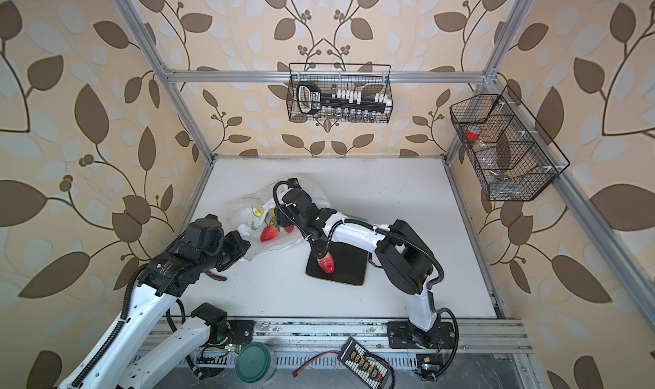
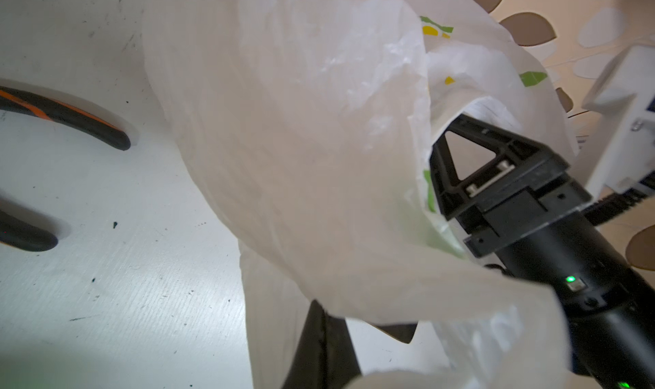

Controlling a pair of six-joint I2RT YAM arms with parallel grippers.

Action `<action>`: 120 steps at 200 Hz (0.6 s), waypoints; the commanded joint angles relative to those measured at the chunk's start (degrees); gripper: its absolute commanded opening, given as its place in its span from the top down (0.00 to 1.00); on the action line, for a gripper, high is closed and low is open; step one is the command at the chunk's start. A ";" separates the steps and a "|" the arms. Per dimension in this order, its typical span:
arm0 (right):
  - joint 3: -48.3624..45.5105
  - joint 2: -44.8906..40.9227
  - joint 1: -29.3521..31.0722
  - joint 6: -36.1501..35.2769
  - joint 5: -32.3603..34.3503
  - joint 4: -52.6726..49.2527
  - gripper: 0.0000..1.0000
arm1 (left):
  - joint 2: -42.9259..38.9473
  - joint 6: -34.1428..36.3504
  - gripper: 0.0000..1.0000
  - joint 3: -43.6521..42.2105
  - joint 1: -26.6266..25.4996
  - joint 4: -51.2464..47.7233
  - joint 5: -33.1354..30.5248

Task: Take the fake fruits out of the plastic bag
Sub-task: 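Lift the strawberry with the right gripper up out of the bag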

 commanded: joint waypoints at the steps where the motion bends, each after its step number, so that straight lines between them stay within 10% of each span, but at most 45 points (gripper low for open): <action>1: -2.03 2.58 0.55 -2.36 1.61 -3.33 0.36 | 0.20 -0.11 1.00 0.19 -0.66 0.30 -0.10; 120: 13.86 20.54 -1.83 0.32 5.09 -6.17 0.41 | -0.43 0.42 1.00 0.81 -0.71 -0.22 0.23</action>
